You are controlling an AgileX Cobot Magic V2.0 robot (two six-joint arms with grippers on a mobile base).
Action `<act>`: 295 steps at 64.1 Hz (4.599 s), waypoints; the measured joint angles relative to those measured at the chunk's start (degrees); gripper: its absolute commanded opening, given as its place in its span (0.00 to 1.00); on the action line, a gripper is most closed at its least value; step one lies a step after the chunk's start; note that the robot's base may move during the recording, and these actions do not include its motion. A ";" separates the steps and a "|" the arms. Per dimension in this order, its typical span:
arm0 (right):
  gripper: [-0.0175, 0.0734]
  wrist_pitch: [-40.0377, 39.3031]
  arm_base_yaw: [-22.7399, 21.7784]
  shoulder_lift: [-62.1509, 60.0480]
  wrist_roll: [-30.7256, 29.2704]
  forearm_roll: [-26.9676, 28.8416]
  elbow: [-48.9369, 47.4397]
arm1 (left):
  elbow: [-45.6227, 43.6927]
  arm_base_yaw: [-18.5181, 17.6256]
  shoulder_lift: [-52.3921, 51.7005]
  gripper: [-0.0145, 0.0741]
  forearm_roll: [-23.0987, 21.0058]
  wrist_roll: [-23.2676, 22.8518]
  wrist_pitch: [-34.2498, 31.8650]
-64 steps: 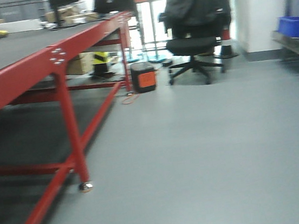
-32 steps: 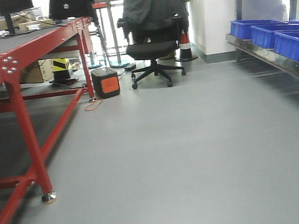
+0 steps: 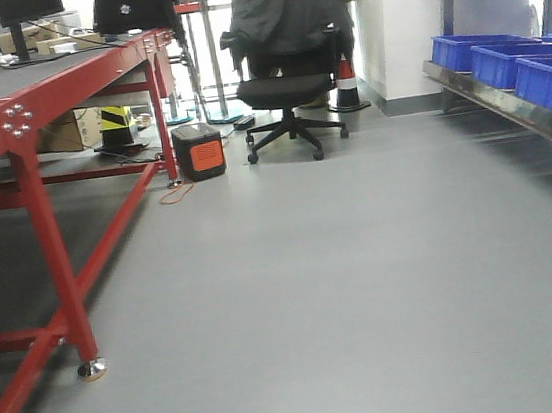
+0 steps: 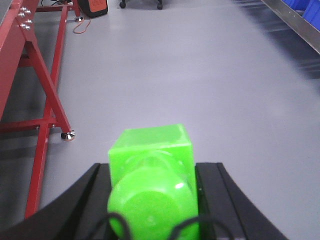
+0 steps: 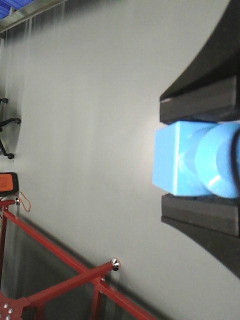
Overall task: Grab block from conveyor and place in blue bin
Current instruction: 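Drive the base away from the conveyor holding both blocks, then turn the base toward the shelving with blue bins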
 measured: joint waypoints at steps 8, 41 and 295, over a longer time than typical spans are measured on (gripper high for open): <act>0.02 0.00 0.00 0.00 0.00 0.00 0.00 | 0.00 0.00 0.00 0.04 0.00 0.00 0.00; 0.02 0.00 0.00 0.00 0.00 0.00 0.00 | 0.00 0.00 0.00 0.04 0.00 0.00 0.00; 0.02 0.00 0.00 0.00 -0.09 0.00 0.00 | 0.00 0.00 0.00 0.04 0.00 -0.11 0.00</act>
